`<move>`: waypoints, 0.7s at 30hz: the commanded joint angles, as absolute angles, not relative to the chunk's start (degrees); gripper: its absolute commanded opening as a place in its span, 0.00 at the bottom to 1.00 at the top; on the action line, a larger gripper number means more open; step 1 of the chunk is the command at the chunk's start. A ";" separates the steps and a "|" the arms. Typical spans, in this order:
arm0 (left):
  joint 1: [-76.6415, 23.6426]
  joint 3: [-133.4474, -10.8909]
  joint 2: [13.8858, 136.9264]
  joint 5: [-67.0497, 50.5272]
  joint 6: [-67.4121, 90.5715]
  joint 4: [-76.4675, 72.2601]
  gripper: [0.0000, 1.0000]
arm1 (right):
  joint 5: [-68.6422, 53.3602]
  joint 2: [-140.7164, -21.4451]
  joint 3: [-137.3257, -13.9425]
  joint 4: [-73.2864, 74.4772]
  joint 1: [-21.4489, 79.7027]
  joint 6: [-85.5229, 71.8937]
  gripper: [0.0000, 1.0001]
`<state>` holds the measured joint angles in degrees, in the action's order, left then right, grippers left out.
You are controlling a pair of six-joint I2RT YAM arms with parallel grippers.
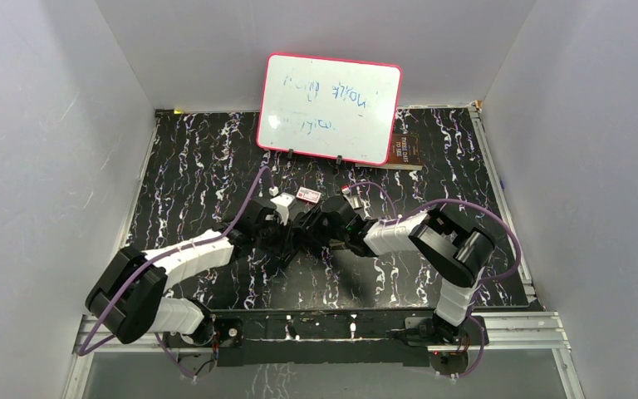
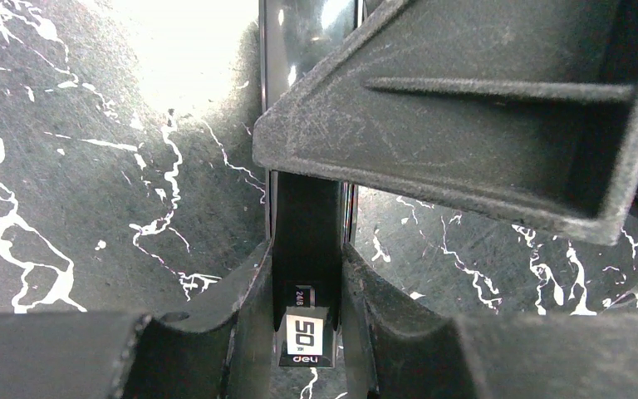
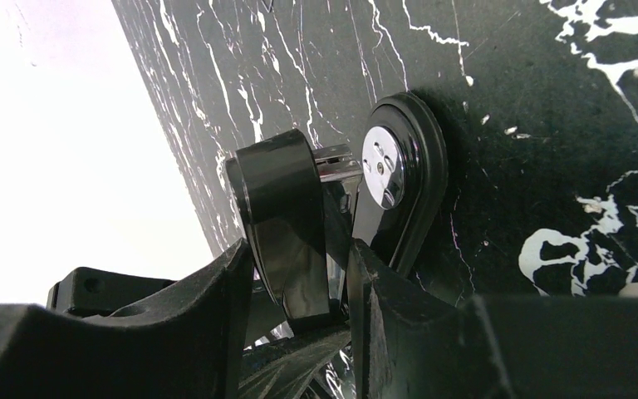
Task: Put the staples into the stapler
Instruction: Close the stapler at the center of the board, then place the stapler at the center of the board.
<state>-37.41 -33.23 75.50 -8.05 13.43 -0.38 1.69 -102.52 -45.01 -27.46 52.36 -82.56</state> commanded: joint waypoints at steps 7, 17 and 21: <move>-37.62 -38.76 76.22 -5.98 6.03 1.32 0.00 | 2.26 -100.82 -44.08 -29.00 52.38 -79.04 0.47; -32.51 -42.83 80.76 -9.92 -6.64 3.39 0.00 | 9.46 -86.73 -38.21 -28.19 52.21 -73.05 0.77; -31.39 -44.53 82.49 -12.36 -20.74 5.16 0.12 | 13.15 -77.96 -34.72 -25.51 52.20 -67.51 0.78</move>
